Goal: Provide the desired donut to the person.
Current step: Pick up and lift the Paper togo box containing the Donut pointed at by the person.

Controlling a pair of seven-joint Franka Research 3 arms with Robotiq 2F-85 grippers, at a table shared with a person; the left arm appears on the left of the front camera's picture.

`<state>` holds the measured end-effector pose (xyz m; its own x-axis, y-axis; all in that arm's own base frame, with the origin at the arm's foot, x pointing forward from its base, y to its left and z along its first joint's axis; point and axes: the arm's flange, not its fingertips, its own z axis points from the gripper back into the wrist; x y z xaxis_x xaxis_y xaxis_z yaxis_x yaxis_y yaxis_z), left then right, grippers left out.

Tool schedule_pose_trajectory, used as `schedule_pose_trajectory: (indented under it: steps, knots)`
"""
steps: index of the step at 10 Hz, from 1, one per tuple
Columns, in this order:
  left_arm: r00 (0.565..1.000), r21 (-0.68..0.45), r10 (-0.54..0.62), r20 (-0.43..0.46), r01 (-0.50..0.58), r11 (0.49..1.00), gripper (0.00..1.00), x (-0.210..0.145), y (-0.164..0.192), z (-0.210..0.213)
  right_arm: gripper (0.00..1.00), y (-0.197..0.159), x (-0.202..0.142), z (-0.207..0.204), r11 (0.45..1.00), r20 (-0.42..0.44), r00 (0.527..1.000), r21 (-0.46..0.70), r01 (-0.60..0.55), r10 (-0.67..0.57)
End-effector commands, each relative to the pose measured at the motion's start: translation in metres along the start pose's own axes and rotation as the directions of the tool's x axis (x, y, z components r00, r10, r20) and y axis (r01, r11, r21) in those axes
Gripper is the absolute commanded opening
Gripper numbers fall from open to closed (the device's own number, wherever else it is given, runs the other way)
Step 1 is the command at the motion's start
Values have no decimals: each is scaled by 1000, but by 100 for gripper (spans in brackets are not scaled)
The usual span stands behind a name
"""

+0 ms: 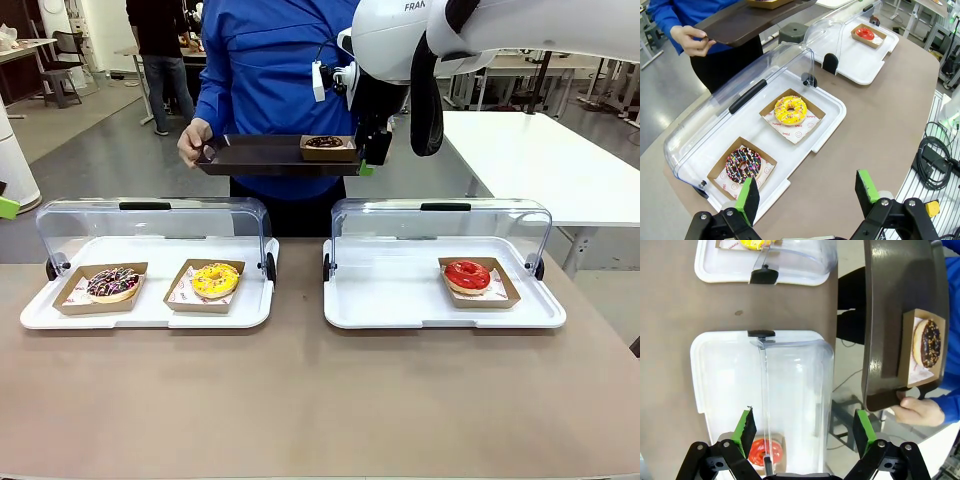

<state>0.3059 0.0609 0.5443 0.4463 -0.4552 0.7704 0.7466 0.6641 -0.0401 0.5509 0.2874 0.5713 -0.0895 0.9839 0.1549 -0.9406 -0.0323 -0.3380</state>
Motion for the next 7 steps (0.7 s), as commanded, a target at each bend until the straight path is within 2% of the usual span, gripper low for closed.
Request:
schedule_pose_trajectory:
  steps: [1, 3, 7]
  knots:
    - [1000, -4, 7, 7, -7, 1000, 100, 0, 1, 0, 100, 0, 0, 0, 1000, 0, 1000, 0, 0, 0]
    - [1000, -4, 7, 7, -7, 1000, 100, 0, 1, 0, 100, 13, -49, 37, 994, 128, 986, 15, 110, -111]
    - [1000, -4, 7, 7, -7, 1000, 100, 0, 1, 0, 100, 83, -144, 85, 966, 375, 892, 38, 257, -252]
